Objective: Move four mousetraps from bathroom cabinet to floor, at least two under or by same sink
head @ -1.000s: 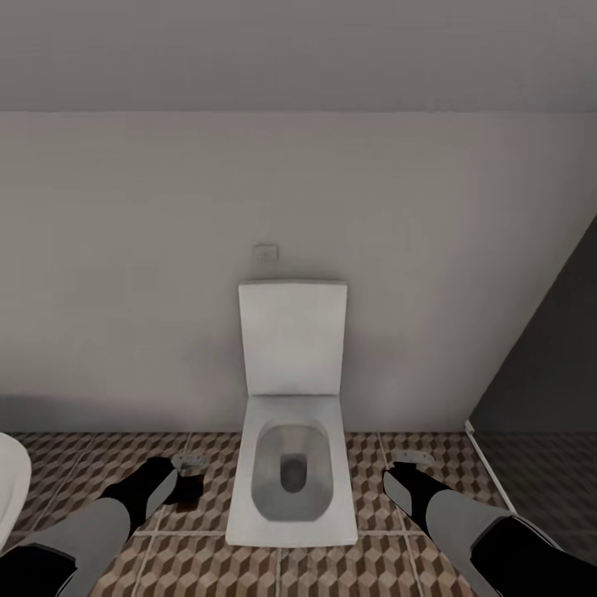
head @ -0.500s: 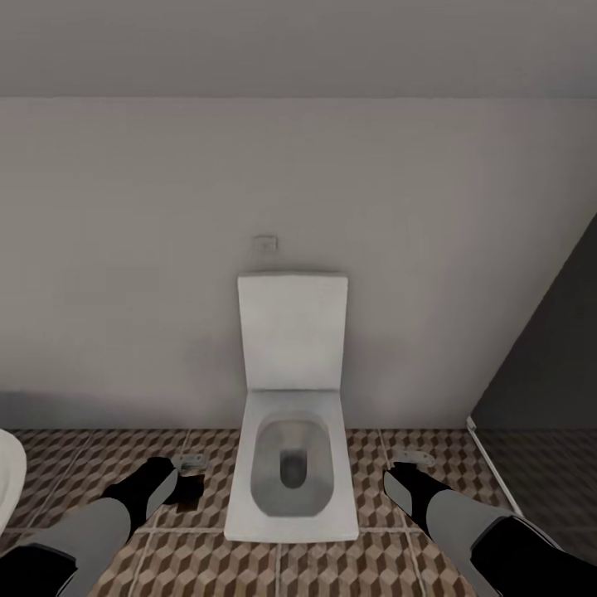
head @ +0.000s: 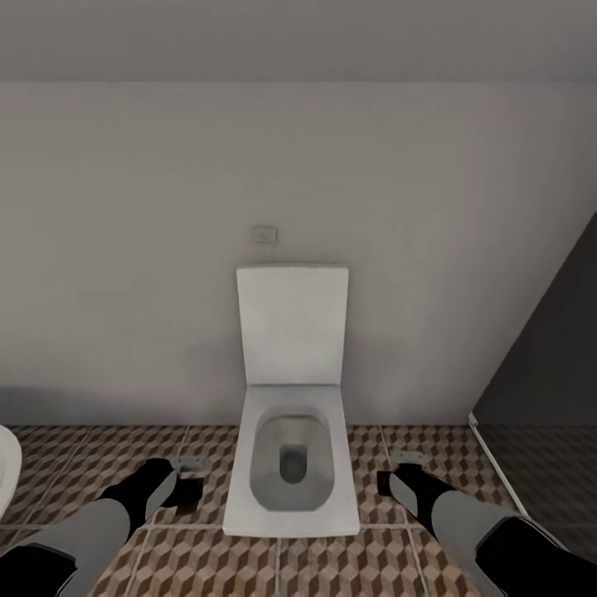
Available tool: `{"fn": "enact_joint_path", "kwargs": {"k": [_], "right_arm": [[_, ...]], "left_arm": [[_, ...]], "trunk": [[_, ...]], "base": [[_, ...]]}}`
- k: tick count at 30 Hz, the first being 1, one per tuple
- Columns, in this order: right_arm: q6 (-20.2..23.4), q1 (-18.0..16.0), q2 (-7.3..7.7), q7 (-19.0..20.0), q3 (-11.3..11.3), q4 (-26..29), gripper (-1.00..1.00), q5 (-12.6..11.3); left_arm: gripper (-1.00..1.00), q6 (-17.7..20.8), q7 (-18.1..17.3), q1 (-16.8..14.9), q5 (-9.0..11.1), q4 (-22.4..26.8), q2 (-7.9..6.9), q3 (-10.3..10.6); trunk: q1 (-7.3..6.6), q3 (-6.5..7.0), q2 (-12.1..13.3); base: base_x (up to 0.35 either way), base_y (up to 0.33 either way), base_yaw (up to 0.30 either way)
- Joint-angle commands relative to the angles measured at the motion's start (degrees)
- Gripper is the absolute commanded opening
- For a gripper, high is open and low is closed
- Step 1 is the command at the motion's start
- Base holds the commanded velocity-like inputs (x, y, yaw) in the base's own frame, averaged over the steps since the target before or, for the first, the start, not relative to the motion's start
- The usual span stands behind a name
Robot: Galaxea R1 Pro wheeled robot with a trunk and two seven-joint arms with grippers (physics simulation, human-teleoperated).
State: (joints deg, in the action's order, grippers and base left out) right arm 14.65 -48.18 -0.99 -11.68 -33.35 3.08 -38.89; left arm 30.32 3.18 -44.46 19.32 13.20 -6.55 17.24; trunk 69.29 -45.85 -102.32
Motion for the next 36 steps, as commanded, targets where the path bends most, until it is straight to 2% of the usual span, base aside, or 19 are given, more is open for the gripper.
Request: {"fn": "enact_joint_path", "kwargs": {"k": [1, 5, 36], "right_arm": [[0.36, -0.01, 0.81, 0.83, -0.49, 0.10, -1.00, -0.41], [0.37, -0.04, 1.62, 1.81, -0.49, 0.08, -1.00, -0.39], [0.27, 0.00, 1.57, 1.93, -0.61, 0.10, -1.00, -0.28]], "left_arm": [[-1.00, 0.33, 0.39, -0.01, 0.56, 0.14, -0.04, 0.43], [-1.00, 0.34, 0.35, -0.01, 0.61, 0.08, -0.04, 0.42], [-1.00, 0.26, 0.25, -0.01, 0.60, 0.09, -0.13, 0.42]], "trunk": [[0.22, -0.23, -0.44], [1.10, -0.95, -2.04], [7.91, -6.52, -14.48]], "base": [[0.000, 0.000, 0.000], [0.000, 0.000, 0.000], [0.000, 0.000, 0.000]]}}
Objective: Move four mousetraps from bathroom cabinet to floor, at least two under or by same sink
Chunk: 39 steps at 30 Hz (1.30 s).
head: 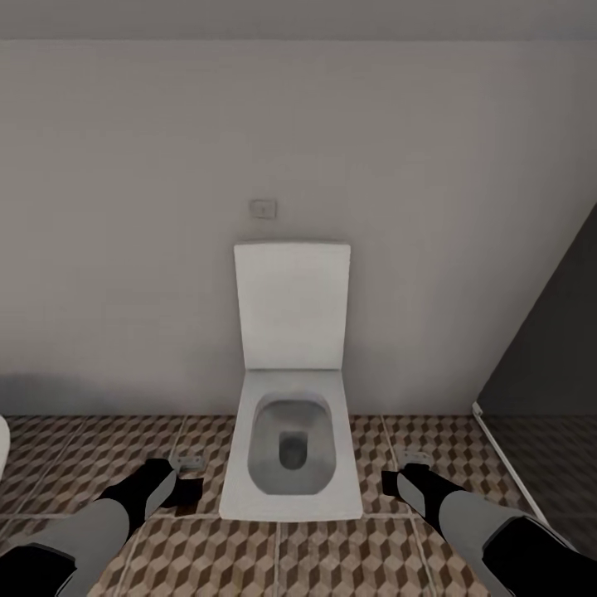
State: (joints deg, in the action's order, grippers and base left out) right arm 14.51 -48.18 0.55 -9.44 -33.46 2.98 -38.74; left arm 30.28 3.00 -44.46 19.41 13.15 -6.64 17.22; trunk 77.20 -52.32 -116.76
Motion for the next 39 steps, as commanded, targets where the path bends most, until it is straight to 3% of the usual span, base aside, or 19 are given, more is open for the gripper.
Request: {"fn": "enact_joint_path", "kwargs": {"k": [1, 10, 16, 39], "right_arm": [[0.39, 0.01, 0.01, -0.30, -0.53, 0.23, -1.00, -0.36], [0.09, -0.01, 0.04, -0.08, -0.52, 0.28, -1.00, 3.46], [0.08, 0.02, 0.09, -0.05, -0.47, 0.28, -1.00, 3.65], [0.08, 0.02, 0.06, -0.05, -0.46, 0.28, -1.00, 3.67]], "left_arm": [[-1.00, 0.31, 0.42, -0.01, 0.51, 0.15, -0.04, 0.44], [-1.00, 0.29, -1.08, -0.01, 0.38, 0.21, -0.87, 0.35], [-1.00, 0.31, -2.71, -0.01, 0.20, 0.21, -0.92, 0.44], [-1.00, 0.31, -2.83, -0.01, 0.19, 0.21, -1.18, 0.44]], "trunk": [[0.22, -0.23, -0.44], [2.19, -1.85, -4.05], [3.51, -2.93, -6.45], [8.56, -7.05, -15.68]], "base": [[0.000, 0.000, 0.000], [0.000, 0.000, 0.000], [0.000, 0.000, 0.000], [0.000, 0.000, 0.000]]}}
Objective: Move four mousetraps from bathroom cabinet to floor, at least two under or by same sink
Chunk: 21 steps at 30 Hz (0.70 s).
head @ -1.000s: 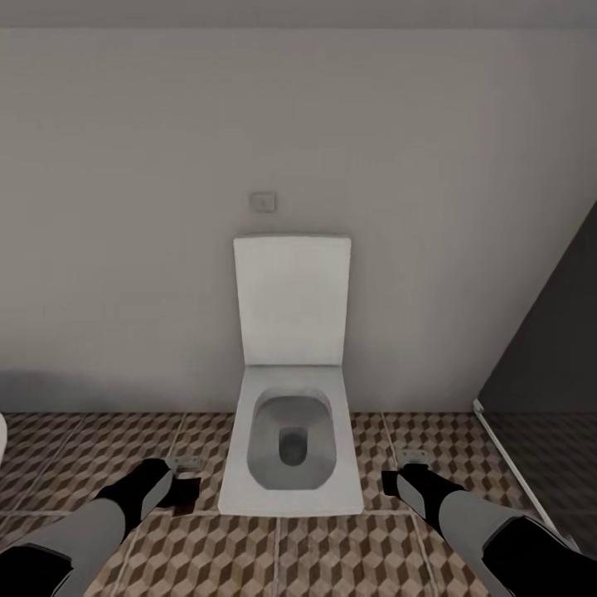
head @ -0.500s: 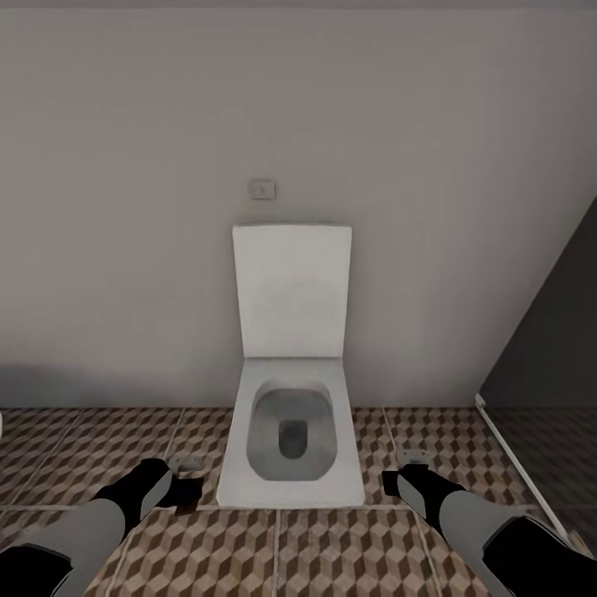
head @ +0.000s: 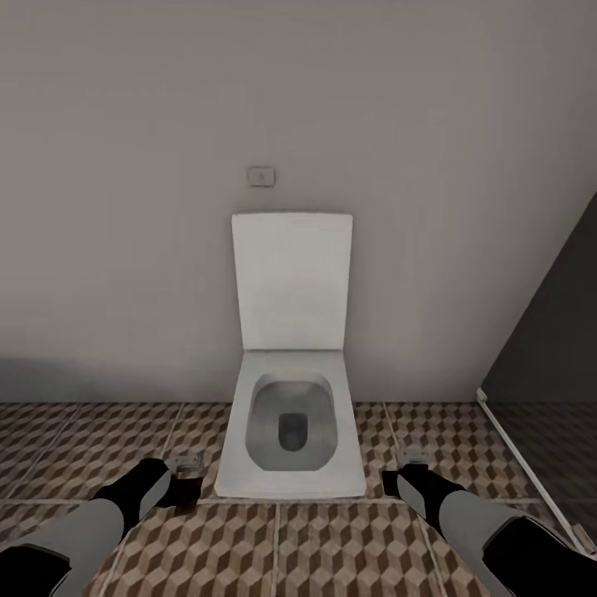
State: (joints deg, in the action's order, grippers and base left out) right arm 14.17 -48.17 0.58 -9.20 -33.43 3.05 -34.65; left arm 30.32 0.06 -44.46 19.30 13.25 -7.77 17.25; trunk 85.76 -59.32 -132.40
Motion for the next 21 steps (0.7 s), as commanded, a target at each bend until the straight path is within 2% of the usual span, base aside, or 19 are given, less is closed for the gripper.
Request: {"fn": "enact_joint_path", "kwargs": {"k": [1, 21], "right_arm": [[0.42, -0.01, 0.04, -0.30, -0.49, 0.20, -1.00, -0.42], [0.34, 0.00, 0.04, -0.30, -0.49, 0.20, -1.00, -0.42]], "left_arm": [[-1.00, 0.26, 0.12, -0.02, 0.30, 0.11, -0.05, 0.42], [-1.00, 0.25, 0.12, -0.02, 0.30, 0.11, -0.05, 0.42]], "trunk": [[0.21, -0.23, -0.44], [4.61, -3.82, -8.46]], "base": [[0.000, 0.000, 0.000], [0.000, 0.000, 0.000]]}}
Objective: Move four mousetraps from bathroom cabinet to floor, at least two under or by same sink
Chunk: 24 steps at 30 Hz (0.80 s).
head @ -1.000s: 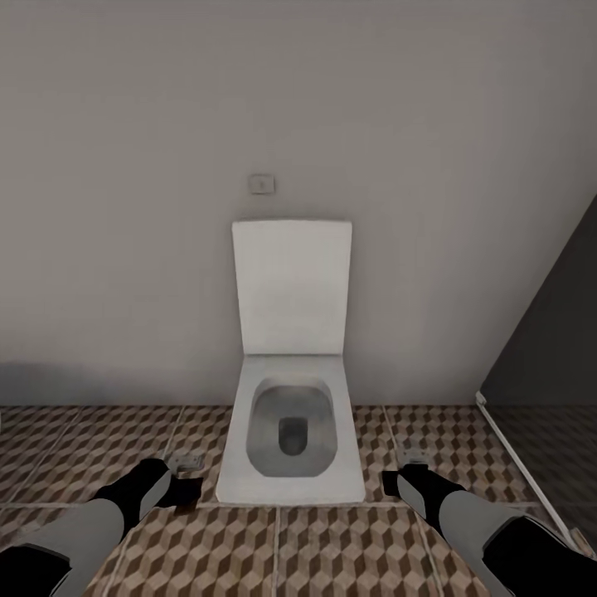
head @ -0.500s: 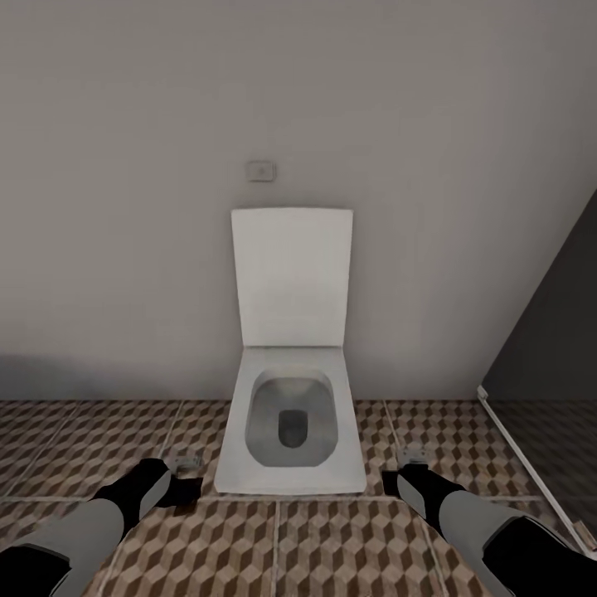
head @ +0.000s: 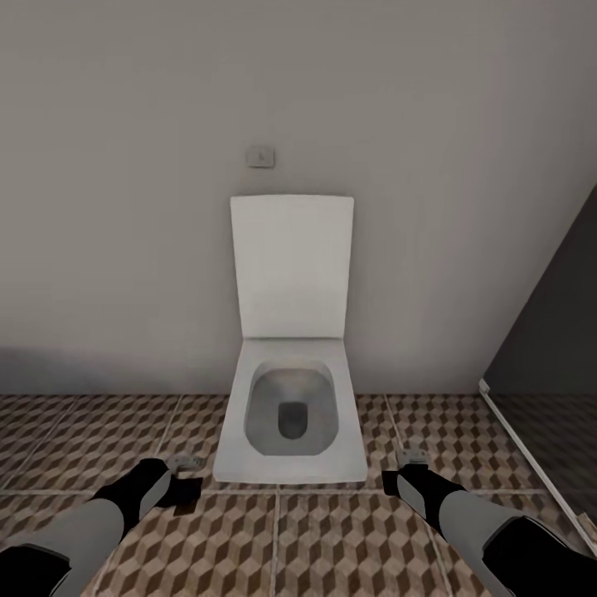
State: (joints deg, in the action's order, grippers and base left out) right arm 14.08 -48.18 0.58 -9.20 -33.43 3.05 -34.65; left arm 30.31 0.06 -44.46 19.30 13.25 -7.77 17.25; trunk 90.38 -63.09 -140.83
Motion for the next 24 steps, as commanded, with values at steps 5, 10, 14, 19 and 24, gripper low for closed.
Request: {"fn": "enact_joint_path", "kwargs": {"k": [5, 10, 14, 19, 24], "right_arm": [[0.11, 0.01, 0.04, -0.30, -0.49, 0.20, -1.00, -0.33], [-5.23, 0.01, -0.03, -0.30, -0.49, 0.14, -1.00, -0.33], [-9.36, 0.09, -0.05, -0.30, -0.49, 0.04, -1.00, -0.50], [-9.99, 0.10, -0.05, -0.30, -0.49, 0.03, -1.00, -0.52], [-10.04, 0.10, -0.05, -0.30, -0.49, 0.05, -1.00, -0.51]], "left_arm": [[-1.00, 0.22, 0.12, -0.02, 0.30, 0.11, -0.05, 0.42], [-1.00, 0.19, 0.04, -0.02, 0.30, 0.11, -0.05, 0.42], [-1.00, 0.19, 0.03, -0.02, 0.30, 0.11, -0.05, 0.42], [-1.00, 0.19, 0.03, -0.02, 0.30, 0.11, -0.05, 0.42], [-1.00, 0.19, 0.03, -0.02, 0.30, 0.11, -0.05, 0.42]], "trunk": [[1.09, -0.95, -2.04], [1.40, -2.02, -2.47], [1.50, -2.90, -2.52], [1.63, -4.01, -2.59], [1.76, -5.12, -2.66]], "base": [[0.000, 0.000, 0.000], [0.000, 0.000, 0.000], [0.000, 0.000, 0.000], [0.000, 0.000, 0.000], [0.000, 0.000, 0.000]]}}
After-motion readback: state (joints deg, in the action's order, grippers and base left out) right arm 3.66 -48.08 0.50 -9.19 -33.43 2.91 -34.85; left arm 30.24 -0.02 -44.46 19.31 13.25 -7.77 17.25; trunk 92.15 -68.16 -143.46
